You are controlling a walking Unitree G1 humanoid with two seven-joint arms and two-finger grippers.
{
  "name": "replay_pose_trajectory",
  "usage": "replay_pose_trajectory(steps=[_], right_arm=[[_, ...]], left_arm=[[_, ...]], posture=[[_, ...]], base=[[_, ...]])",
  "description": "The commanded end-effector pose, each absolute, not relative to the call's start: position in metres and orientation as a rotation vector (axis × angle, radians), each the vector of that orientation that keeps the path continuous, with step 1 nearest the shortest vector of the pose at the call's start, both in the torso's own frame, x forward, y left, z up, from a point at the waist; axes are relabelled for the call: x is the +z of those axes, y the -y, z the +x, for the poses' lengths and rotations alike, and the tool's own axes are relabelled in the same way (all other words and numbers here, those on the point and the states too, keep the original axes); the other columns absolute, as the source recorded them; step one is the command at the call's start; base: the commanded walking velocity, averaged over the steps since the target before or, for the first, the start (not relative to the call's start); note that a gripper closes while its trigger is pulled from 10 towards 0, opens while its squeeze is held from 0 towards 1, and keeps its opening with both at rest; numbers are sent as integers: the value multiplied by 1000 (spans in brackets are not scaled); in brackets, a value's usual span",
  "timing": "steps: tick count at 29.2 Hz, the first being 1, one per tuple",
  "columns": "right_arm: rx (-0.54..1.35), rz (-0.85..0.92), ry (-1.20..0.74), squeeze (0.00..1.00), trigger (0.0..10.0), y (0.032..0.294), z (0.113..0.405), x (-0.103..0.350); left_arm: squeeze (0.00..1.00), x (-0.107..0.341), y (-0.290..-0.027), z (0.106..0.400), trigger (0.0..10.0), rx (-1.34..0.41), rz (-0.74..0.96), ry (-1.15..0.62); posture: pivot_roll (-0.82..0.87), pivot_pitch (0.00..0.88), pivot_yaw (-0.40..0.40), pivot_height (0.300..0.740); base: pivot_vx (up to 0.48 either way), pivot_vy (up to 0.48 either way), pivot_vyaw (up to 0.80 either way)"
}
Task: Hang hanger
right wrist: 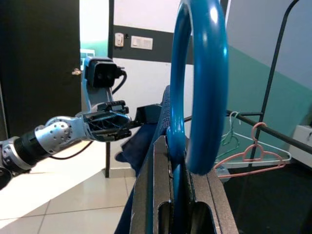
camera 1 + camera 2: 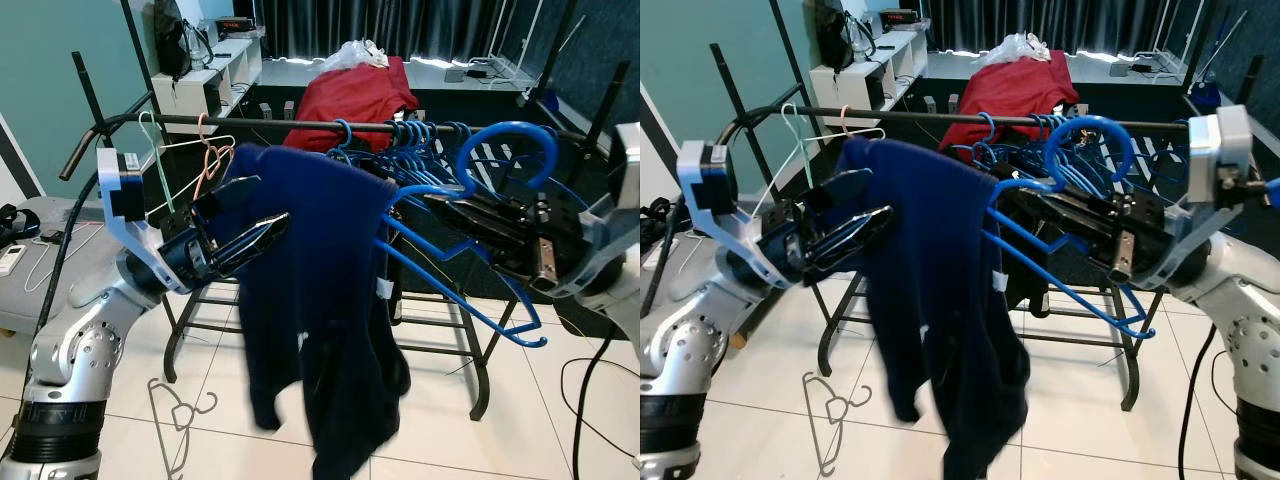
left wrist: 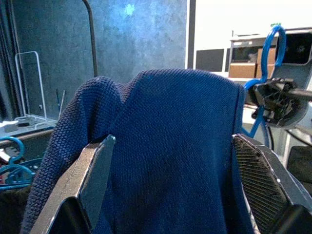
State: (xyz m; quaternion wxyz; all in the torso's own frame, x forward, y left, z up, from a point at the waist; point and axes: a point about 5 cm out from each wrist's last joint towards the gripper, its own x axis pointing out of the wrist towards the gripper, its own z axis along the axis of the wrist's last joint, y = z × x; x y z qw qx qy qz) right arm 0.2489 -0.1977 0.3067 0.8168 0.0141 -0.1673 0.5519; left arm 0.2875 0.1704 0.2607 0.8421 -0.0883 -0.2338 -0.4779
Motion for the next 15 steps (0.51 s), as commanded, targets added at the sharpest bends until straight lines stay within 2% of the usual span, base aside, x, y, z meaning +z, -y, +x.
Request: replay_pose_trajectory(steps=[1, 4, 9, 10, 12, 13, 14, 15], right_arm=[[1209, 19, 400, 0, 0, 195, 243, 316], [1216, 19, 415, 0, 0, 196, 241, 321], [1214, 17, 415, 0, 0, 197, 241, 321], [1208, 15, 410, 0, 0, 199, 241, 322], [1208, 15, 410, 0, 0, 199, 241, 322], [1201, 12, 404, 0, 0, 200, 242, 322], [1201, 12, 404, 0, 0, 200, 242, 322], [1196, 10, 400, 0, 0, 202, 242, 322]], left_arm=[[0, 260, -175, 289, 10000, -987, -159, 480], [0, 258, -190, 289, 10000, -936, -96, 460], [0, 259, -197, 289, 10000, -915, -89, 467], [0, 266, -211, 287, 10000, -876, -102, 501], [0, 266, -211, 287, 10000, -876, -102, 501], [0, 273, -226, 283, 10000, -844, -114, 542], [0, 273, -226, 283, 10000, -844, -114, 542], [0, 280, -237, 280, 10000, -821, -120, 575]], posture=[[-73, 13, 34, 740], [-74, 7, 33, 740], [-77, 3, 33, 740], [-77, 0, 30, 740], [-77, 0, 30, 740], [-77, 0, 28, 740], [-77, 0, 28, 740], [-75, 1, 24, 740]], base=[[0, 0, 0], [0, 0, 0], [0, 0, 0], [0, 0, 0], [0, 0, 0], [0, 0, 0], [0, 0, 0], [0, 0, 0]])
